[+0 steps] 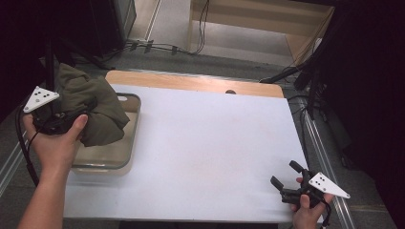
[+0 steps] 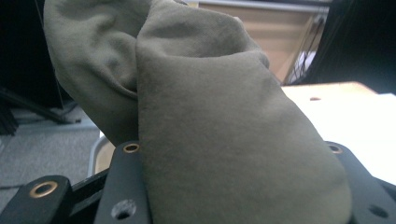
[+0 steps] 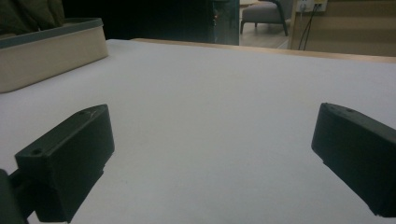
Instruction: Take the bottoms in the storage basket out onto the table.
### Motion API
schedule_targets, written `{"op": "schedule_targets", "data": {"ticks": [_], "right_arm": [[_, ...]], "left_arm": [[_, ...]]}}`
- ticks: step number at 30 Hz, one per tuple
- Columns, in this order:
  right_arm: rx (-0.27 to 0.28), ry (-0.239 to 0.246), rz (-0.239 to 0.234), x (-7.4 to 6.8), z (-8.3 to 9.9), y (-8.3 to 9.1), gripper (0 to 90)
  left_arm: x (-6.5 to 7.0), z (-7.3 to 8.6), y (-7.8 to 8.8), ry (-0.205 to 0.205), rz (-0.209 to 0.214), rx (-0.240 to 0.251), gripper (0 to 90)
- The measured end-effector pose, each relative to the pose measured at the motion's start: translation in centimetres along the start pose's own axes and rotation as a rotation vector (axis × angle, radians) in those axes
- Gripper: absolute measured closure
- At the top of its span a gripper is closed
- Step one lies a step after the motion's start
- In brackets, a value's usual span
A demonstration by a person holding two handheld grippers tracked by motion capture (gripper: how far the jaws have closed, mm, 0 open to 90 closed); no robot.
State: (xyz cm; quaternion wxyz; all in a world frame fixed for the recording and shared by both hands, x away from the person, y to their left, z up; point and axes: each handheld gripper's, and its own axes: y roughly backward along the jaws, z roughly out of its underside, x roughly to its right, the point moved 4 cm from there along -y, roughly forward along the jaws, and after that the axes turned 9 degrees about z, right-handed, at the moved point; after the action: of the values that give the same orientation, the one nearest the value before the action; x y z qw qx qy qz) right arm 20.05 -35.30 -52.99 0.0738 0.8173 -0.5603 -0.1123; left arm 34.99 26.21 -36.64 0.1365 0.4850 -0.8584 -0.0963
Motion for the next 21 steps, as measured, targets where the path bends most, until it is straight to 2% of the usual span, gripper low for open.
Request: {"op": "schedule_targets", "data": {"ticks": [1,2,4,6,11,21], "right_arm": [[0.0,0.0,0.001,0.0,0.0,0.0,0.0],[0.0,0.0,0.001,0.0,0.0,0.0,0.0],[-0.002,-0.001,0.002,0.0,0.0,0.0,0.0],[-0.002,-0.001,0.002,0.0,0.0,0.0,0.0],[-0.002,-0.002,0.004,0.0,0.0,0.0,0.0],[-0.003,0.003,0.003,-0.1,0.0,0.0,0.0]], "left_arm": [[0.2,-0.2,0.2,0.0,-0.002,0.029,50.4],[0.2,-0.2,0.2,0.0,-0.002,0.029,50.4],[0.5,-0.6,0.5,-0.021,-0.002,0.073,50.3],[0.7,-0.8,0.7,-0.016,-0.003,0.097,50.2],[1.1,-1.3,1.1,-0.021,-0.007,0.137,50.2],[2.4,-2.5,1.6,-0.015,0.026,0.207,50.2]]}}
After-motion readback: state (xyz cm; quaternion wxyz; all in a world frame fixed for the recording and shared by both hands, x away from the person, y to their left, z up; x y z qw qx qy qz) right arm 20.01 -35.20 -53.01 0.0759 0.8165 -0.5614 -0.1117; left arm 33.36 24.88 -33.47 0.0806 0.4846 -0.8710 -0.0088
